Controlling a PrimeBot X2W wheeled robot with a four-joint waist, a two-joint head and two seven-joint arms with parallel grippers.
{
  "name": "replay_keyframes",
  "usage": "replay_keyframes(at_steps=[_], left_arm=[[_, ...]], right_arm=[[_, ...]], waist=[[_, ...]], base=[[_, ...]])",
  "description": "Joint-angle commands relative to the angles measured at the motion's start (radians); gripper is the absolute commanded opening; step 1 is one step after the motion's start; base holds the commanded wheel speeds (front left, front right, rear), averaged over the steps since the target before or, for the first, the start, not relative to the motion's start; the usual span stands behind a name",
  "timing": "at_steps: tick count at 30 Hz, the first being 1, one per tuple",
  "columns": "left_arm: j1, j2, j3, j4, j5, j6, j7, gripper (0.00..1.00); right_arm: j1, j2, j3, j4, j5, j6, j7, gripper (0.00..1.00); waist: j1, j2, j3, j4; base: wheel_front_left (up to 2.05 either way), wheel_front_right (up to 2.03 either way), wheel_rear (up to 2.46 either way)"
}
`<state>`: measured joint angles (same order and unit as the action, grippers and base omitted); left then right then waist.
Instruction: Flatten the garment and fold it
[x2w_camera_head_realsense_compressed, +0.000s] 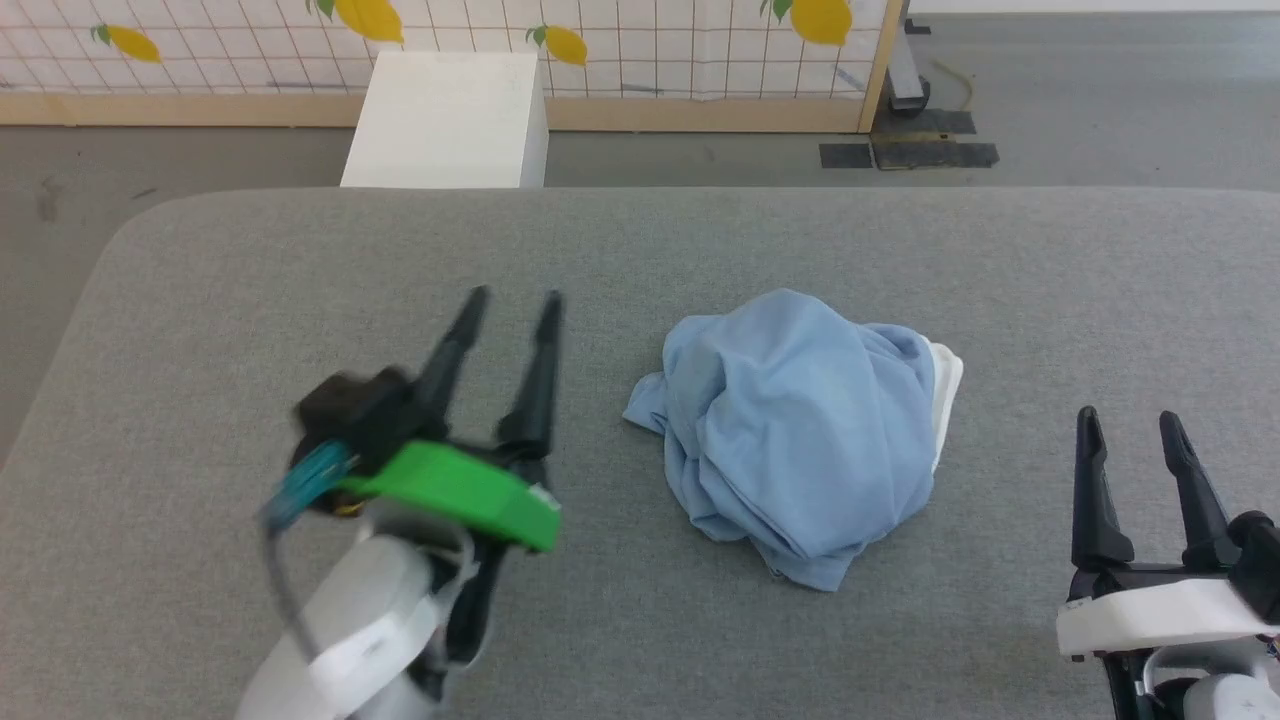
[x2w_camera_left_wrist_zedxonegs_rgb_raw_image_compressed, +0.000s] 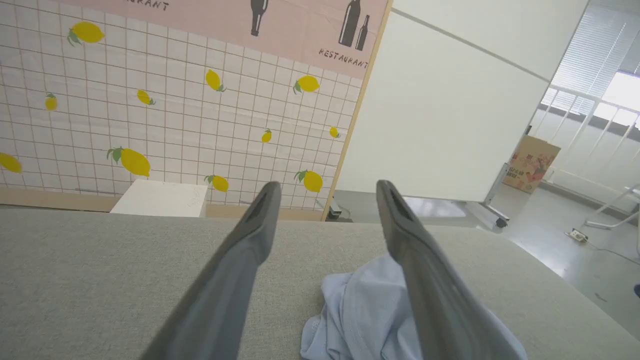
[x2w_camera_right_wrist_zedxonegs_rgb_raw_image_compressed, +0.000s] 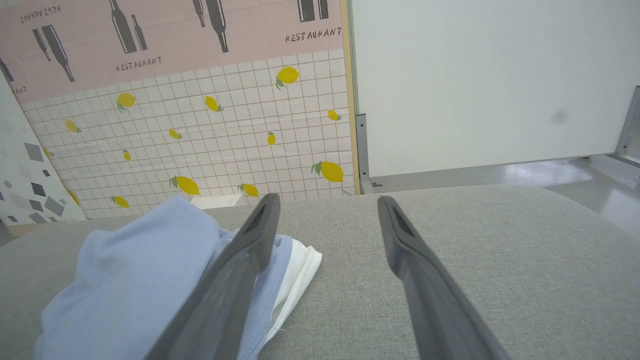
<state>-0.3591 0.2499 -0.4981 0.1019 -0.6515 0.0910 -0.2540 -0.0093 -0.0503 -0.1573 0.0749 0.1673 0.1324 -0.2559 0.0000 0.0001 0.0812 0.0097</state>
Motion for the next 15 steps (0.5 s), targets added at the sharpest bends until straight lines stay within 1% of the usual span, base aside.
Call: replay_keyframes(at_steps=[1,2,5,7,9,11,15], left_arm=[[0.063,-0.005,0.061,-0.059,0.032,0.009,-0.007,1.00],[0.108,-0.018,0.108,-0.098,0.052,0.012,-0.007,1.00],[0.259,-0.064,0.235,-0.197,0.158,0.003,-0.007,1.00],[0.345,-0.091,0.288,-0.228,0.235,-0.016,-0.007,1.00],[0.415,-0.116,0.319,-0.234,0.302,-0.038,-0.008,1.00],[0.468,-0.137,0.335,-0.218,0.345,-0.066,-0.008,1.00],[0.505,-0.172,0.368,-0.193,0.381,-0.110,-0.008,1.00]], right_arm=[[0.007,0.000,-0.001,-0.007,-0.008,-0.002,-0.006,1.00],[0.007,0.000,-0.001,-0.008,-0.008,-0.002,-0.006,1.00],[0.007,0.000,0.001,-0.009,-0.006,-0.002,-0.006,1.00],[0.010,0.000,0.004,-0.007,-0.004,-0.002,-0.006,1.00],[0.014,0.000,0.006,-0.004,-0.003,-0.002,-0.006,1.00],[0.019,0.000,0.008,-0.001,-0.002,-0.002,-0.006,1.00],[0.027,0.000,0.007,0.005,-0.001,-0.002,-0.006,1.00]], waist=[[0.0000,-0.0001,0.011,0.006],[0.0000,-0.0001,0.014,0.008],[0.0000,-0.0001,0.019,0.012],[0.0000,-0.0001,0.017,0.016],[0.0000,-0.0001,0.013,0.022],[0.0000,-0.0001,0.007,0.030],[0.0000,-0.0001,-0.007,0.047]], base=[[0.00,0.00,0.00],[0.00,0.00,0.00],[0.00,0.00,0.00],[0.00,0.00,0.00],[0.00,0.00,0.00],[0.00,0.00,0.00],[0.00,0.00,0.00]])
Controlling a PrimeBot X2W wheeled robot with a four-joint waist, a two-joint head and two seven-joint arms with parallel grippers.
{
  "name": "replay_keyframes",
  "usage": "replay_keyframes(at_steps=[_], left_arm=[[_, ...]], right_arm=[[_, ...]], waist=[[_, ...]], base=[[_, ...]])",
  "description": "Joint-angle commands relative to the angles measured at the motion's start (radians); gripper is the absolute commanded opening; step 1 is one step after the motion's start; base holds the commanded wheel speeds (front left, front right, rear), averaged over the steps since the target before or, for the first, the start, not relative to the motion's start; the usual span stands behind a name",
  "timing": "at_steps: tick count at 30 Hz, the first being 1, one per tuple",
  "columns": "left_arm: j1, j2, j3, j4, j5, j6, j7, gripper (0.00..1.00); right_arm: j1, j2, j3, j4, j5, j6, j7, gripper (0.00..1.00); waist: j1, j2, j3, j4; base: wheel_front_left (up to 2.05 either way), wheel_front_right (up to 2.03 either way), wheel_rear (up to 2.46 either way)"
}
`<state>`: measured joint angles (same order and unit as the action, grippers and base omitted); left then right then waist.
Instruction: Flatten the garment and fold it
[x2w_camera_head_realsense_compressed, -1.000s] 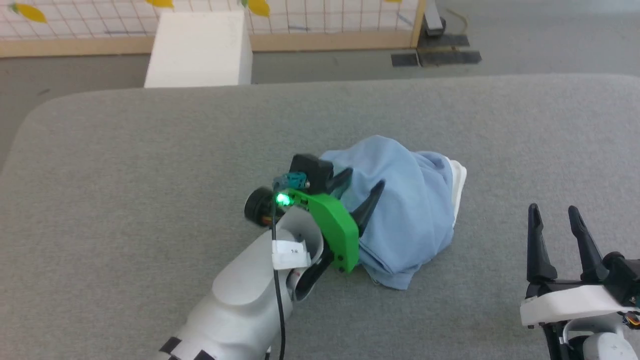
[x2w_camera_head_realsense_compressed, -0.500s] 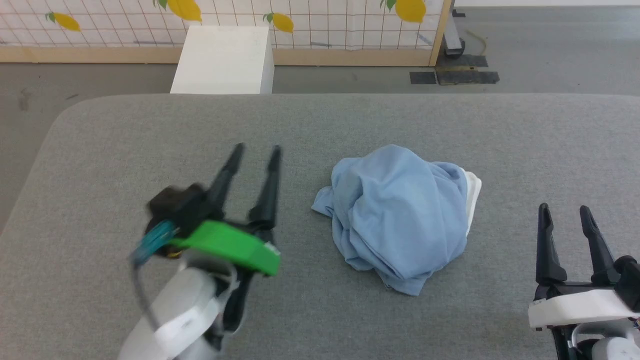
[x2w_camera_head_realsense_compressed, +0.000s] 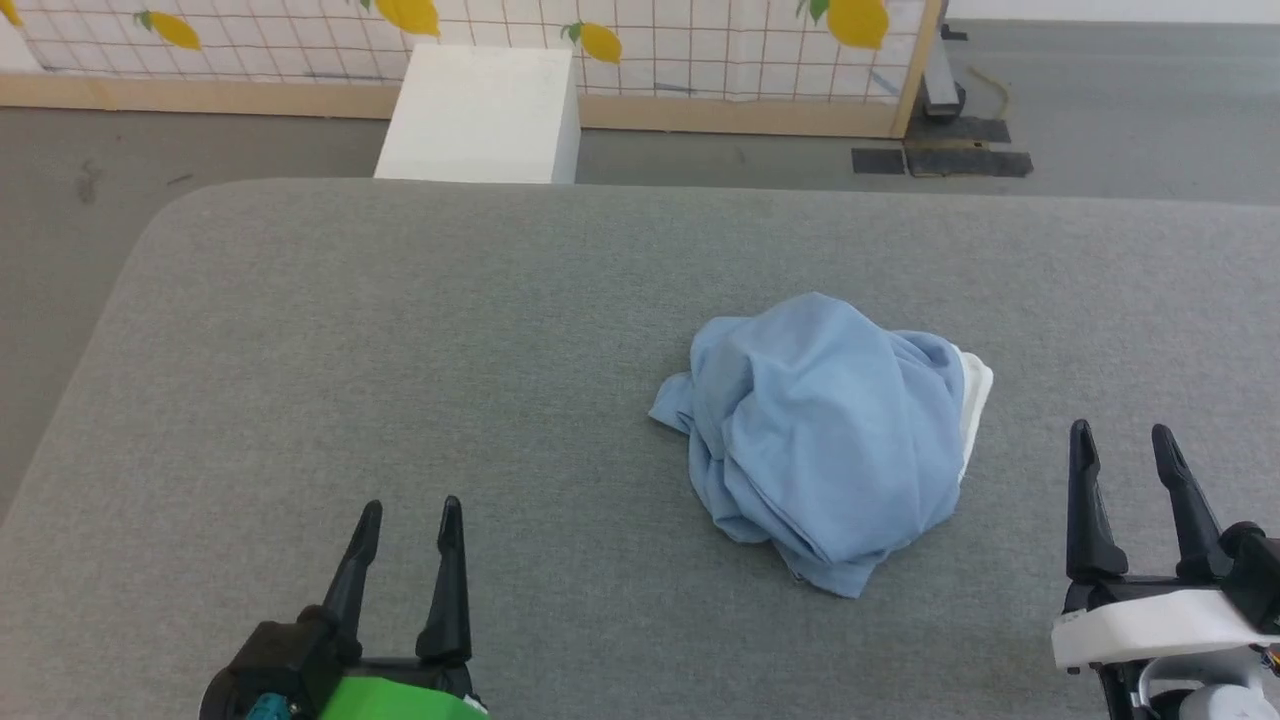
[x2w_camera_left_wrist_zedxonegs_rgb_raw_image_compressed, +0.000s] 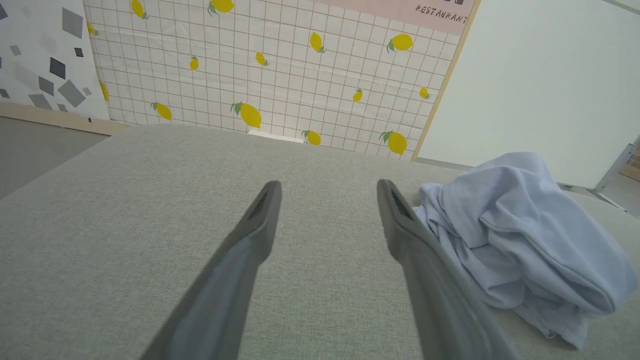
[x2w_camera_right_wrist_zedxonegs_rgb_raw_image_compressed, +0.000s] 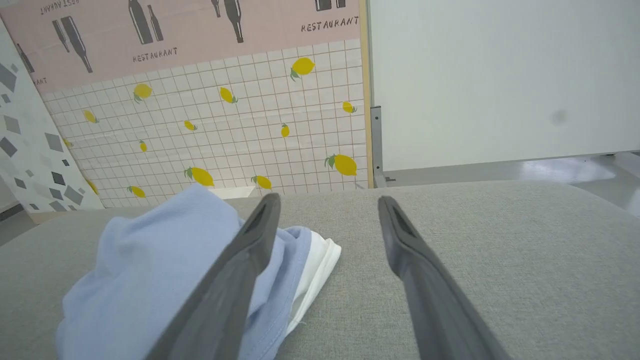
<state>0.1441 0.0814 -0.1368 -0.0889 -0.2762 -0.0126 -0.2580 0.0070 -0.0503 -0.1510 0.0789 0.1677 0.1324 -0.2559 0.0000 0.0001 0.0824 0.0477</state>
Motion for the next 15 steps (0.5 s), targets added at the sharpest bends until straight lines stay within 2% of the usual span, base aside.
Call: replay_keyframes(at_steps=[1,5,7,9,15], left_arm=[[-0.004,-0.018,0.028,-0.006,0.018,-0.029,-0.004,1.00],[-0.020,-0.027,0.049,-0.010,0.029,-0.047,-0.004,1.00],[-0.028,-0.029,0.055,-0.016,0.031,-0.051,-0.004,1.00],[-0.036,-0.030,0.055,-0.020,0.029,-0.055,-0.004,1.00],[-0.072,-0.031,0.019,-0.022,-0.001,-0.049,-0.004,1.00]], right_arm=[[0.006,0.000,-0.003,0.002,-0.002,-0.002,-0.006,1.00],[-0.047,0.000,0.004,0.013,-0.015,-0.002,0.000,1.00],[-0.100,0.000,0.016,0.021,-0.042,-0.002,0.056,1.00],[-0.164,-0.004,0.021,0.028,-0.036,-0.002,0.141,1.00],[-0.337,-0.109,0.048,0.085,0.032,-0.002,0.510,1.00]], waist=[[0.0000,-0.0001,-0.011,0.021],[0.0000,-0.0001,0.003,0.027],[0.0000,-0.0001,0.017,0.026],[0.0000,-0.0001,0.034,0.026],[0.0000,-0.0001,0.091,0.046]], base=[[0.00,0.00,0.00],[0.00,0.00,0.00],[0.00,0.00,0.00],[0.00,0.00,0.00],[0.00,0.00,0.00]])
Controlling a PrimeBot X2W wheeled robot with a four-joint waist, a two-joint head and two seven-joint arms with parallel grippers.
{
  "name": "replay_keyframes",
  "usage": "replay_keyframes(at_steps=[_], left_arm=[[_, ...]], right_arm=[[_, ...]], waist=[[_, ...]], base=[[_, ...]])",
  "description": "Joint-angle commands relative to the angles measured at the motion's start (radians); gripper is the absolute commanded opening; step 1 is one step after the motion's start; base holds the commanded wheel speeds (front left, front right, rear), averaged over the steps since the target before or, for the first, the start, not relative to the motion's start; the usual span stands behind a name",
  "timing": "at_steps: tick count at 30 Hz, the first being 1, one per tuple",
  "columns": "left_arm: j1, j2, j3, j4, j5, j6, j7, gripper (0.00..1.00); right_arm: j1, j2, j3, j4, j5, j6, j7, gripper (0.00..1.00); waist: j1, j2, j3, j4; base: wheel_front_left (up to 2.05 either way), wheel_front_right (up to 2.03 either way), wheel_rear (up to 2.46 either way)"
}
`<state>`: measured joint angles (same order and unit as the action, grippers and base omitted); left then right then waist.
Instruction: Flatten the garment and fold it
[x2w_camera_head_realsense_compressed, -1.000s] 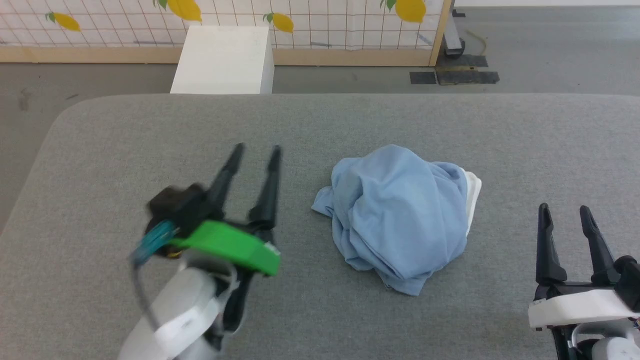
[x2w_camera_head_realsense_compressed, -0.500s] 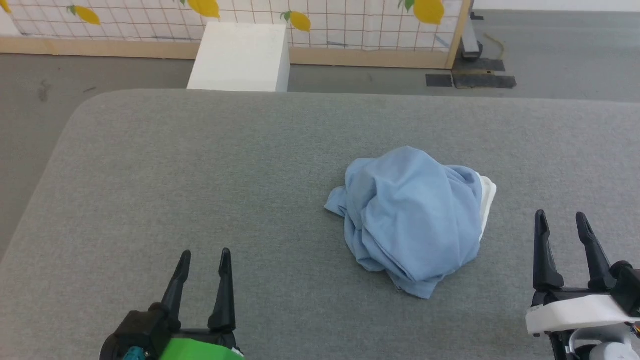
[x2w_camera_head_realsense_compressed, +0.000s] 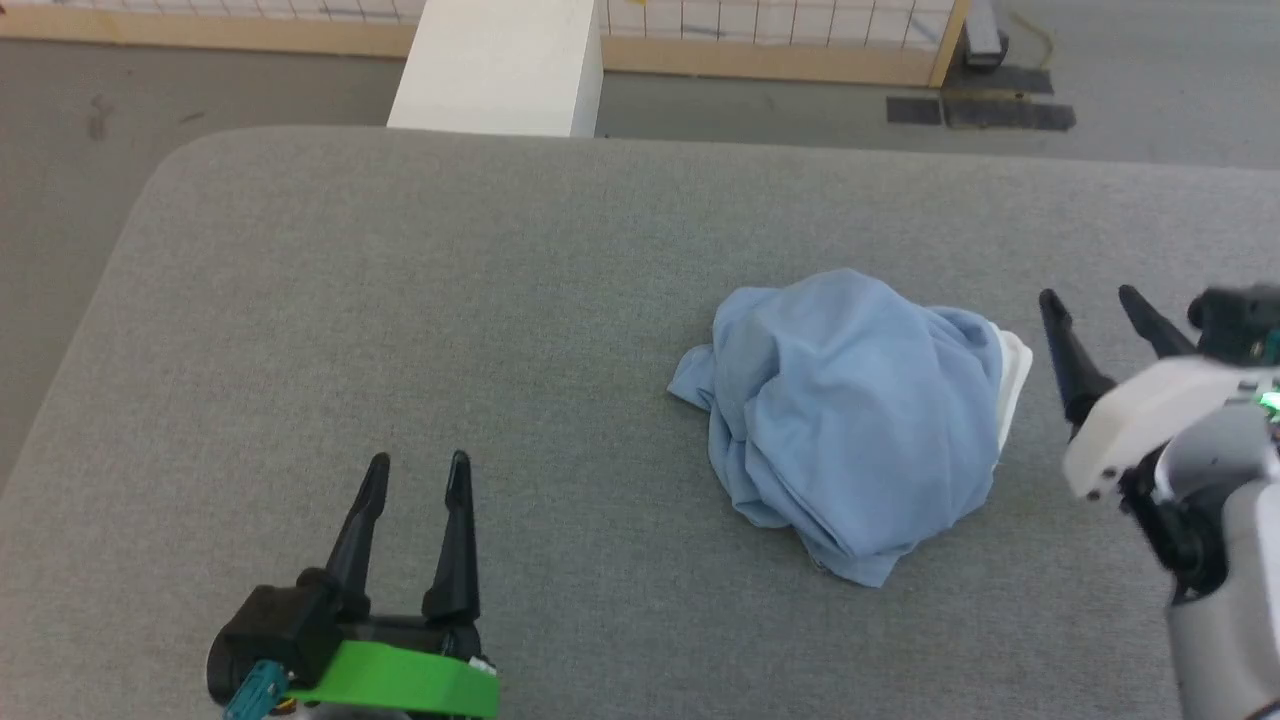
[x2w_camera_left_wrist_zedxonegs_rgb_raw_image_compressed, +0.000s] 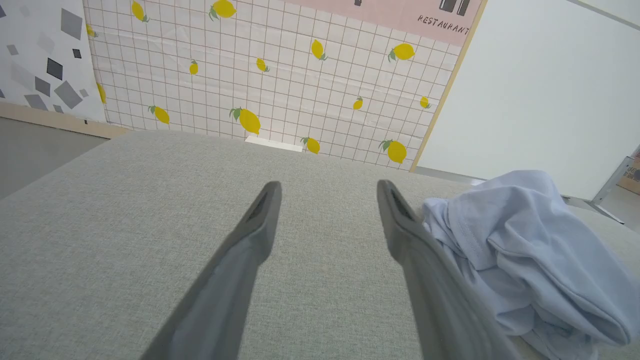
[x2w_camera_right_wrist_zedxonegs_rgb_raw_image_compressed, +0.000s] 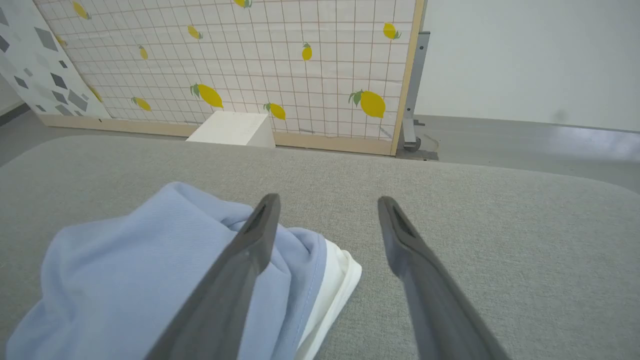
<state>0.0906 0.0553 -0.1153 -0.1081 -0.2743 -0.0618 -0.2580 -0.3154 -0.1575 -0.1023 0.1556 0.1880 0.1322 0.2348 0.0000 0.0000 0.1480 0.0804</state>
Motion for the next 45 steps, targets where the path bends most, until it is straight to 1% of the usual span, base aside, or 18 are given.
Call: replay_keyframes(at_steps=[1,2,7,8,11,15,16,17,18,19,23,27,31,35,39,42,45], left_arm=[[-0.024,-0.005,-0.008,-0.003,-0.005,0.001,-0.004,1.00],[-0.031,-0.005,-0.016,-0.003,-0.007,0.003,-0.004,1.00],[-0.060,-0.005,-0.039,0.009,-0.012,0.006,-0.004,1.00],[-0.072,-0.005,-0.052,0.014,-0.018,0.009,-0.004,1.00],[-0.080,-0.005,-0.063,0.018,-0.019,0.010,-0.004,1.00],[-0.091,-0.005,-0.074,0.021,-0.021,0.010,-0.004,1.00],[-0.095,-0.005,-0.077,0.020,-0.022,0.009,-0.004,1.00],[-0.098,-0.005,-0.079,0.019,-0.023,0.010,-0.004,1.00],[-0.103,-0.005,-0.079,0.018,-0.027,0.011,-0.004,1.00],[-0.104,-0.005,-0.079,0.018,-0.029,0.012,-0.004,1.00],[-0.097,-0.005,-0.073,0.030,-0.028,0.013,-0.004,1.00],[-0.095,-0.005,-0.065,0.040,-0.025,0.008,-0.004,1.00],[-0.081,-0.005,-0.062,0.047,-0.020,0.005,-0.004,1.00],[-0.053,-0.005,-0.056,0.053,-0.015,0.004,-0.004,1.00],[-0.024,-0.005,-0.048,0.049,-0.010,0.005,-0.004,1.00],[-0.008,-0.005,-0.039,0.044,-0.007,0.001,-0.004,1.00],[0.003,-0.005,-0.031,0.041,0.000,-0.004,-0.004,1.00]], right_arm=[[-0.032,-0.011,-0.005,0.021,0.024,-0.002,0.074,1.00],[-0.051,-0.023,-0.005,0.036,0.034,-0.002,0.143,1.00],[-0.103,-0.049,-0.032,0.097,0.045,-0.002,0.379,1.00],[-0.112,-0.051,-0.068,0.131,0.014,-0.002,0.484,1.00],[-0.116,-0.041,-0.112,0.154,-0.013,-0.002,0.517,1.00],[-0.119,-0.023,-0.141,0.187,-0.033,-0.002,0.501,1.00],[-0.124,-0.013,-0.156,0.194,-0.032,-0.002,0.492,0.98],[-0.129,-0.009,-0.162,0.198,-0.037,-0.002,0.484,0.47],[-0.133,-0.008,-0.159,0.200,-0.045,-0.002,0.470,0.28],[-0.136,-0.007,-0.157,0.202,-0.048,-0.002,0.456,0.00],[-0.149,-0.018,-0.136,0.219,-0.051,-0.002,0.410,0.00],[-0.181,-0.045,-0.094,0.202,-0.034,-0.002,0.350,0.00],[-0.221,-0.045,-0.043,0.158,0.025,-0.002,0.300,0.00],[-0.234,-0.055,-0.036,0.105,0.081,-0.002,0.285,0.00],[-0.181,-0.102,-0.091,0.040,0.086,-0.002,0.286,0.00],[-0.109,-0.116,-0.188,-0.017,0.095,-0.002,0.293,0.00],[0.004,-0.127,-0.289,-0.075,0.081,-0.002,0.303,0.00]], waist=[[0.0000,0.0000,0.033,0.018],[0.0000,0.0000,0.042,0.025],[0.0000,0.0000,0.073,0.062],[0.0000,0.0000,0.088,0.095],[0.0000,0.0000,0.100,0.126],[0.0000,0.0000,0.121,0.165],[0.0000,0.0000,0.130,0.173],[0.0000,0.0000,0.137,0.178],[0.0000,0.0000,0.143,0.181],[0.0000,0.0000,0.144,0.181],[0.0000,0.0000,0.136,0.163],[0.0000,0.0000,0.100,0.127],[0.0000,0.0000,0.042,0.082],[0.0000,0.0000,-0.021,0.041],[0.0000,0.0000,-0.051,0.018],[0.0000,0.0000,-0.056,0.011],[0.0000,0.0000,-0.045,0.006]], base=[[0.00,0.00,0.00],[0.00,0.00,0.00],[0.00,0.00,0.00],[0.00,0.00,0.00],[0.00,0.00,0.00],[0.00,0.00,0.00],[0.00,0.00,0.00],[0.00,0.00,0.00],[0.00,0.00,0.00],[0.00,0.00,0.00],[0.00,0.00,0.00],[0.00,0.00,0.00],[0.00,0.00,0.00],[0.00,0.00,0.00],[0.00,0.00,0.00],[0.00,0.00,0.00],[0.00,0.00,0.00]])
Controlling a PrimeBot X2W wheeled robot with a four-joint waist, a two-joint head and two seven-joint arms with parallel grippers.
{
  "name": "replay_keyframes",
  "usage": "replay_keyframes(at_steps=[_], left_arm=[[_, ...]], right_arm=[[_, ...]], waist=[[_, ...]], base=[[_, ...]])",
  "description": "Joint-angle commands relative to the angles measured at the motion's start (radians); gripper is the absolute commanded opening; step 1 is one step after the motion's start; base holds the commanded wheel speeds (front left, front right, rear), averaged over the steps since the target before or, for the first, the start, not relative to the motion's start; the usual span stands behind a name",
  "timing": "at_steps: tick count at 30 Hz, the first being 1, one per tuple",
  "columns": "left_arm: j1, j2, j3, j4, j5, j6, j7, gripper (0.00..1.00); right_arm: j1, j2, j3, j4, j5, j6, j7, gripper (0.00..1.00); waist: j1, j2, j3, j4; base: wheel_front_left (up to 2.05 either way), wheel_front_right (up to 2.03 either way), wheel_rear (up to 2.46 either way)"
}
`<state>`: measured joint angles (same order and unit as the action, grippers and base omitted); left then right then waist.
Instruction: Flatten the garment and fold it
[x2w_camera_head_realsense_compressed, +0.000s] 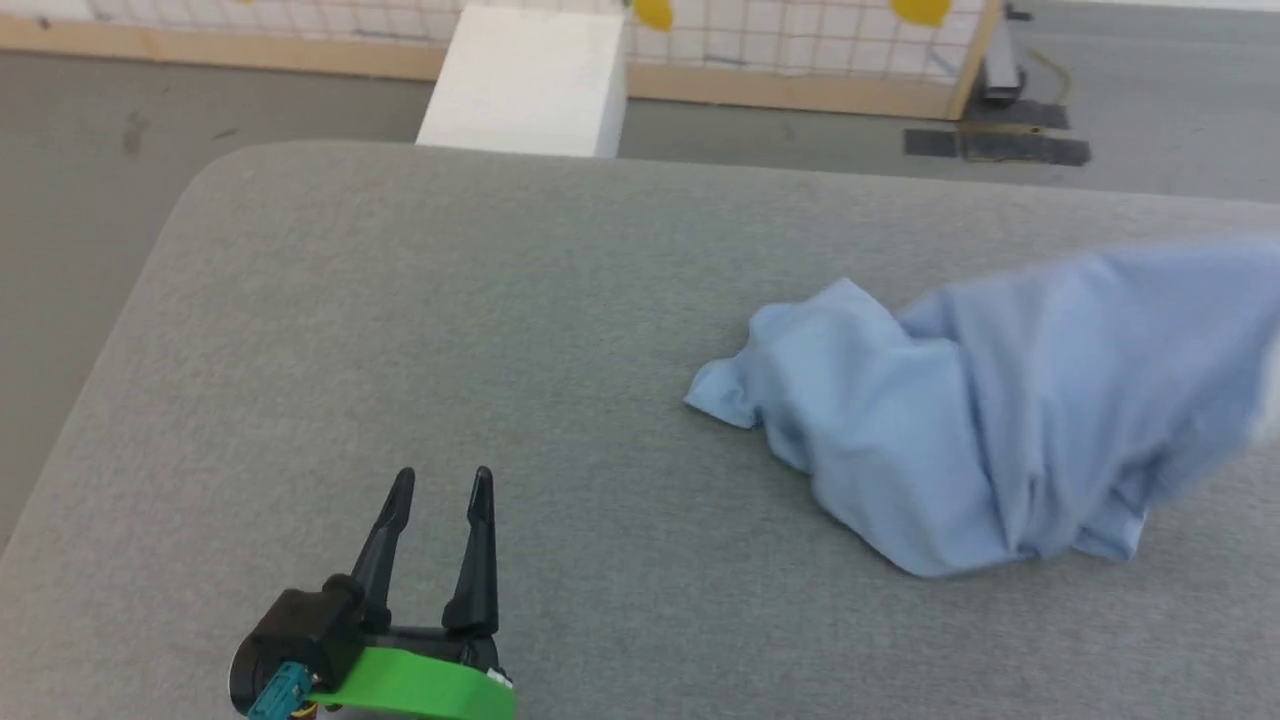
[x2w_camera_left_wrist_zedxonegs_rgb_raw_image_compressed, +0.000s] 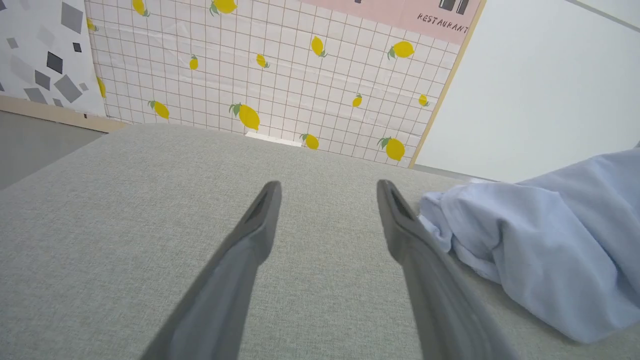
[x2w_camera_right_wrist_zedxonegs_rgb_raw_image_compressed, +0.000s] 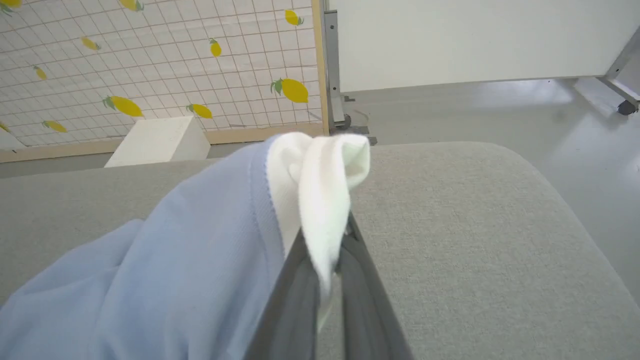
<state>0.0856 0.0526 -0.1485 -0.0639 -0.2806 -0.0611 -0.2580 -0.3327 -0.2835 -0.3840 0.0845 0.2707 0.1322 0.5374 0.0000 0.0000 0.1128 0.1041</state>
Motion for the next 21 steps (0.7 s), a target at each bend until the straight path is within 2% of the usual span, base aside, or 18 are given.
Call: replay_keyframes(at_steps=[1,4,8,9,10,11,12,17,21], left_arm=[[0.008,-0.002,0.003,-0.003,0.009,-0.006,-0.004,1.00],[0.002,-0.002,0.003,0.000,0.015,-0.014,-0.004,1.00],[-0.007,-0.002,0.007,0.005,0.022,-0.020,-0.004,1.00],[-0.008,-0.002,0.008,0.007,0.025,-0.021,-0.004,1.00],[-0.011,-0.002,0.009,0.009,0.028,-0.023,-0.004,1.00],[-0.012,-0.002,0.009,0.011,0.030,-0.025,-0.004,1.00],[-0.014,-0.002,0.010,0.012,0.032,-0.026,-0.004,1.00],[-0.021,-0.002,0.014,0.012,0.031,-0.027,-0.004,1.00],[-0.023,-0.002,0.007,0.012,0.015,-0.022,-0.004,1.00]], right_arm=[[0.060,0.002,-0.036,-0.012,-0.002,-0.002,0.003,0.00],[0.186,0.022,-0.105,-0.020,-0.018,-0.002,0.001,0.00],[0.291,0.086,-0.145,0.019,-0.032,-0.002,-0.017,0.00],[0.300,0.100,-0.148,0.033,-0.035,-0.002,-0.022,0.06],[0.305,0.113,-0.149,0.044,-0.038,-0.002,-0.030,0.40],[0.307,0.119,-0.146,0.049,-0.042,-0.002,-0.037,0.95],[0.305,0.123,-0.141,0.053,-0.046,-0.002,-0.045,1.00],[0.265,0.105,-0.109,0.010,-0.034,-0.002,-0.053,1.00],[0.211,0.053,-0.072,-0.111,-0.004,-0.002,-0.019,1.00]], waist=[[0.0000,0.0000,-0.004,-0.018],[0.0000,0.0000,0.011,-0.013],[0.0000,0.0000,0.025,-0.016],[0.0000,0.0000,0.028,-0.018],[0.0000,0.0000,0.029,-0.021],[0.0000,0.0000,0.030,-0.023],[0.0000,0.0000,0.030,-0.025],[0.0000,0.0000,0.031,-0.031],[0.0000,0.0000,0.029,-0.021]], base=[[0.00,0.00,0.00],[0.00,0.00,0.00],[0.00,0.00,0.00],[0.00,0.00,0.00],[0.00,0.00,0.00],[0.00,0.00,0.00],[0.00,0.00,0.00],[0.00,0.00,0.00],[0.00,0.00,0.00]])
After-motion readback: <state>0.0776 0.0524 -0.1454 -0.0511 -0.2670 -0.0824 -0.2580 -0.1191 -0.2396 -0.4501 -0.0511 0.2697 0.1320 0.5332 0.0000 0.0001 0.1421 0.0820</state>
